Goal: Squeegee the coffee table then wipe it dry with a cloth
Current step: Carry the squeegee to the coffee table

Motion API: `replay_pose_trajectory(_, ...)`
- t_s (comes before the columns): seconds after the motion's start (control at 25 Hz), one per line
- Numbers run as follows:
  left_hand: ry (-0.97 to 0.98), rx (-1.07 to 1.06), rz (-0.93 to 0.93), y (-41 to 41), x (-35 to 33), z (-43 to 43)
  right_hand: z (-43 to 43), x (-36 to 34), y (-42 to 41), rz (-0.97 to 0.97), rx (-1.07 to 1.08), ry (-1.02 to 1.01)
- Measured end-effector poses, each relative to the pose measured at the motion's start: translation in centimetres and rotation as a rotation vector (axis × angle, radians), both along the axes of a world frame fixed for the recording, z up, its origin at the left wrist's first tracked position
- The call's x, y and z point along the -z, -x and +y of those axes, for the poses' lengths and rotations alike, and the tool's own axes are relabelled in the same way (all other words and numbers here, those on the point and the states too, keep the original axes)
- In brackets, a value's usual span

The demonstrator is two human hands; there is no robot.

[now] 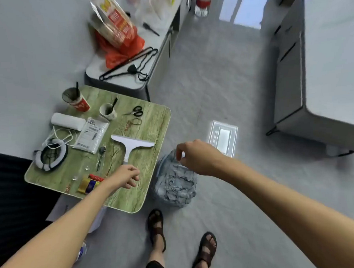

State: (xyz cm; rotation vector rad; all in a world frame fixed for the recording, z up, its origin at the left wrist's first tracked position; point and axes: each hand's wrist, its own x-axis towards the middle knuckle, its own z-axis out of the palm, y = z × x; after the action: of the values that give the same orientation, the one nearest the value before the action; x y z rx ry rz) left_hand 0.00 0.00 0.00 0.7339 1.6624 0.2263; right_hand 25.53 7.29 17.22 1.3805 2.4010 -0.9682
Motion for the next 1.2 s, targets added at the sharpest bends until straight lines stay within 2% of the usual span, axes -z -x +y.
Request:
replay_pose_trajectory(0.12,-0.007,-0.143,0.208,4.0,8.2,3.0,3.2,7.6,4.1,-0.012,0.036,0.046)
replay_pose_trajectory(0.2,-0.019,-0.14,0.419,5.8,13.0,4.4,4.4,12.5,6.1,-0.018,0.05,0.08)
replay_pose_trajectory(0.28,-0.043,-0.077,0.524,6.9,16.5,5.2,5.2,16.1,7.4,-0.01,0.068,0.103)
replay_pose_trajectory(0.48,0.026,0.191,0.49,6.8,19.6,6.8,6.2,18.3,6.9,-0.032,0.108,0.153)
replay_pose_trajectory(0.56,0.1,0.211,0.462,6.4,19.4,7.5,6.5,17.6,5.6,-0.058,0.112,0.139)
replay_pose_trajectory(0.68,0.15,0.223,0.517,5.2,18.9,9.1,7.1,17.1,2.6,-0.081,0.136,0.132)
replay_pose_trajectory(0.76,0.147,0.25,0.417,3.9,17.2,9.9,7.2,16.1,1.0,-0.085,0.163,0.144)
replay_pose_trajectory(0.84,0.111,0.281,0.247,2.2,12.8,10.9,7.4,13.6,-0.3,-0.086,0.163,0.161)
replay_pose_trajectory(1.0,-0.023,0.318,-0.027,-5.0,-0.6,14.5,8.0,6.1,-5.4,0.008,0.251,0.142)
replay_pose_trajectory(1.2,-0.203,0.254,-0.207,-18.9,-16.6,19.8,8.8,-2.3,-15.4,0.156,0.37,0.202)
